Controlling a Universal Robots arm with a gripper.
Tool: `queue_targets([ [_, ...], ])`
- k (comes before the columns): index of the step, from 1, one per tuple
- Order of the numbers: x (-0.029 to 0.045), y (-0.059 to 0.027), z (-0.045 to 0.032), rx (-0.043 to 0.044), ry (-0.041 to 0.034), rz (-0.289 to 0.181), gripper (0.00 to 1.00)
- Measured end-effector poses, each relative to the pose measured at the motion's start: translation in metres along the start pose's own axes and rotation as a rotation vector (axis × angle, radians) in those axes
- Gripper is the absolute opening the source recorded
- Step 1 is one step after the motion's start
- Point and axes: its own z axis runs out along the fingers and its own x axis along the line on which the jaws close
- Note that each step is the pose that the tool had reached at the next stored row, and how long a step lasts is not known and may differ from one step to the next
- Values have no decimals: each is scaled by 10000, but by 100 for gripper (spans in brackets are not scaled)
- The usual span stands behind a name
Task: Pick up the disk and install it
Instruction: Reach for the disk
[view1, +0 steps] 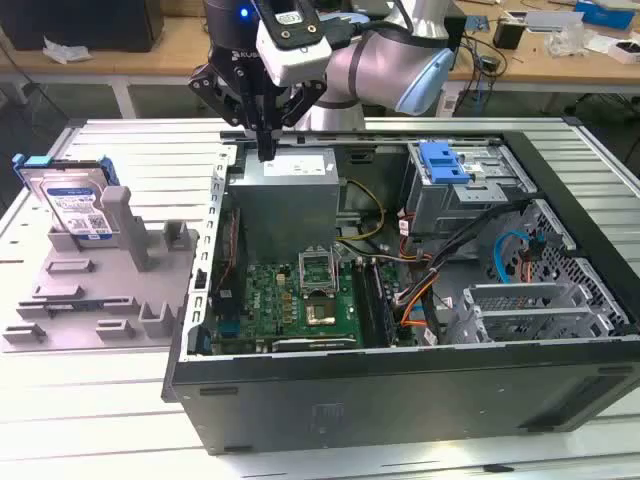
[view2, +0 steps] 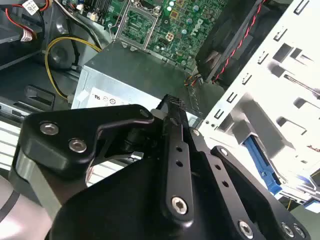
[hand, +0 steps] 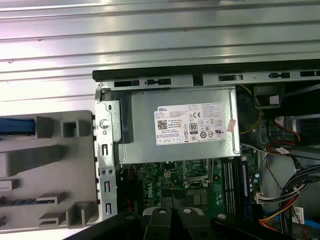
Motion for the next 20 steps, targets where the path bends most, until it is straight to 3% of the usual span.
queue_targets([
  [13,15,-1,0,0,0,2,11],
  [20,173,39,3,-1,-2,33,11],
])
